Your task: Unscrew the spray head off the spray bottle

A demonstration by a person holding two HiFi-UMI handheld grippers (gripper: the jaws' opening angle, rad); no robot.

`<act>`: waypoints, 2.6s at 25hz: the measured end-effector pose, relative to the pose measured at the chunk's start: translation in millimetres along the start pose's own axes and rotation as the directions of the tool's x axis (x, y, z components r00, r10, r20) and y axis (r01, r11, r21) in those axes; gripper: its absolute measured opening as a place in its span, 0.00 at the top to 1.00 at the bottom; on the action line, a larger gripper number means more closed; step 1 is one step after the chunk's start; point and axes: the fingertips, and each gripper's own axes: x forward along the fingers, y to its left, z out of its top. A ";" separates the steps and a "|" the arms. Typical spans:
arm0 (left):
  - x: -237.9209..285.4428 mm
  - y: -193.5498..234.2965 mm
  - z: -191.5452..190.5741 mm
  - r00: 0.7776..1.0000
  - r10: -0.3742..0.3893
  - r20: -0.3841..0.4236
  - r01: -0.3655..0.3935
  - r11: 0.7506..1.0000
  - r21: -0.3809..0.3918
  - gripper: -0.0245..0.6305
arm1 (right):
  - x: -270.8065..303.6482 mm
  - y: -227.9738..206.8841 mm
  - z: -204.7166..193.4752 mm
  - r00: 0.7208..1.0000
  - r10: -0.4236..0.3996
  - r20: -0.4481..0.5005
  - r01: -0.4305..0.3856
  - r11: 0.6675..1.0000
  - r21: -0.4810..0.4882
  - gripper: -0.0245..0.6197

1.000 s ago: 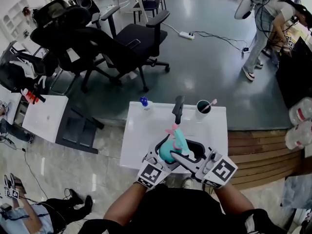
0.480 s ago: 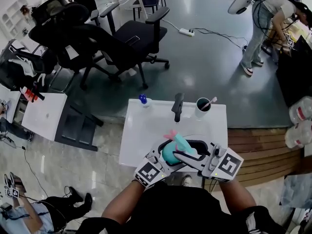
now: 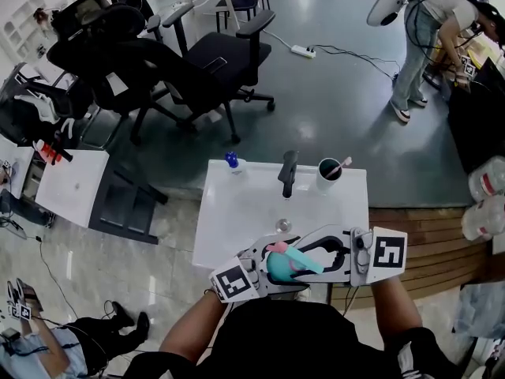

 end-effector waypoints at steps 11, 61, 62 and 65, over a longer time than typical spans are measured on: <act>-36.2 93.6 -32.3 0.865 0.488 -0.114 -0.490 0.872 0.015 0.25 | -33.7 -77.7 -4.9 0.839 -0.518 0.168 0.513 0.855 0.075 0.65; -25.1 47.4 -21.3 0.955 0.285 -0.082 -0.283 0.959 0.031 0.25 | -15.1 -34.8 -12.2 0.898 -0.424 0.120 0.424 0.905 0.031 0.60; -26.3 52.1 -21.5 0.945 0.317 -0.081 -0.315 0.948 0.035 0.25 | -17.2 -41.5 -16.4 0.879 -0.461 0.126 0.459 0.887 0.045 0.60; -27.4 58.3 -24.3 0.929 0.358 -0.091 -0.355 0.934 0.052 0.25 | -17.9 -51.8 -21.6 0.841 -0.519 0.150 0.506 0.854 0.120 0.62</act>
